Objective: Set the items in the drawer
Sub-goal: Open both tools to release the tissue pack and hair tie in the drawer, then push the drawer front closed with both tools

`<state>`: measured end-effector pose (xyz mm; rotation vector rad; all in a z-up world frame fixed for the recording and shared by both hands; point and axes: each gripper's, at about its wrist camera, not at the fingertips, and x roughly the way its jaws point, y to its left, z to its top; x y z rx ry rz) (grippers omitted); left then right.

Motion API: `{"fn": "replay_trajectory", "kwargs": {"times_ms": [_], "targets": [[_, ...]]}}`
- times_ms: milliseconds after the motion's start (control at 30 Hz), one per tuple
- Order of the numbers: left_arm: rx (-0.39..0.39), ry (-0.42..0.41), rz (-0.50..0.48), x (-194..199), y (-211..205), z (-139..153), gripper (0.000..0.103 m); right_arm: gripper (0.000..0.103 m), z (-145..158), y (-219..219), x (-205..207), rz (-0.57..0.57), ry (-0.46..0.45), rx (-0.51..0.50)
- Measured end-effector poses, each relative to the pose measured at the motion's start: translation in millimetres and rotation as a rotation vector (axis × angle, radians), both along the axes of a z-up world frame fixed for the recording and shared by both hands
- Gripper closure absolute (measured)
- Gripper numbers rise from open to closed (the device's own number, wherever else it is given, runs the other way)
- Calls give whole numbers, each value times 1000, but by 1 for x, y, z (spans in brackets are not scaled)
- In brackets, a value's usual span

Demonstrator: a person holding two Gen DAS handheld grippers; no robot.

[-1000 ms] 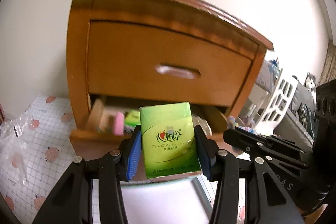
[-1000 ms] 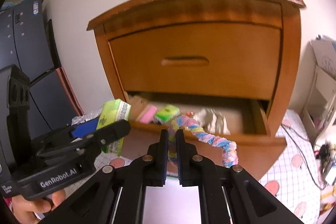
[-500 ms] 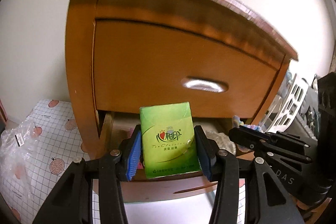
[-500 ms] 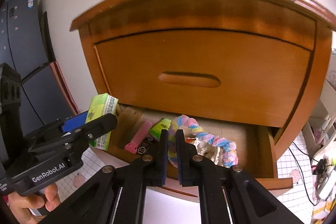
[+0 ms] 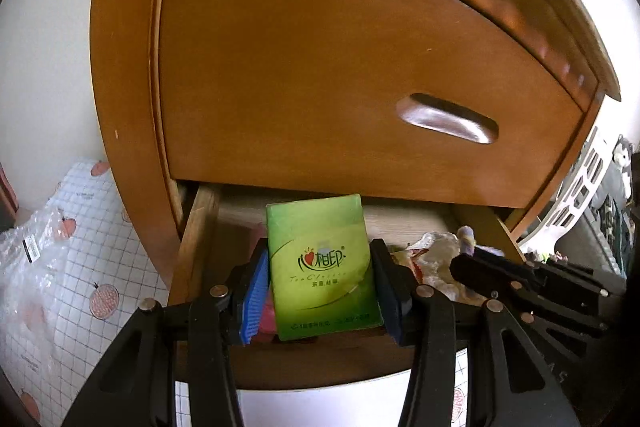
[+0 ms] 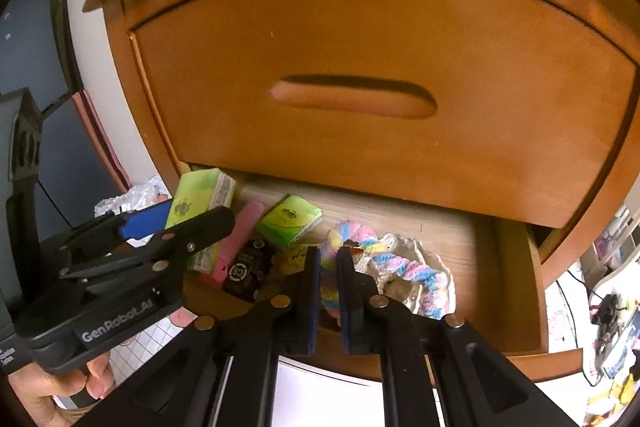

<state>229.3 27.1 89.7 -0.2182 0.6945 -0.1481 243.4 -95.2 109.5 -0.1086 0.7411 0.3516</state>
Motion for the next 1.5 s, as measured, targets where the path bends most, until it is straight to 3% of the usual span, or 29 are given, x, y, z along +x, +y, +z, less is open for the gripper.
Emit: {"fn": "replay_trajectory", "kwargs": {"times_ms": [200,233,367,467,633,833,967,1500], "targets": [[-5,14,13,6,5,-8,51,90,-6,2,2,-7,20,-12],[-8,13,13,7,6,-8,45,89,-7,3,3,-8,21,-13],[-19,-2,9,4,7,-5,38,66,-7,0,4,-15,25,-6],[-11,-8,10,1,6,-1,32,64,-5,-1,1,-16,22,-9],[-3,-14,20,-3,6,5,21,40,-2,-3,-4,-25,8,-6],[0,-20,61,-13,11,8,19,19,0,-11,-11,-52,-5,-1],[9,-52,96,-26,14,11,3,3,2,-17,-18,-67,-15,-8],[30,-103,137,-74,8,13,0,0,5,-43,-59,-142,-44,-5]]}}
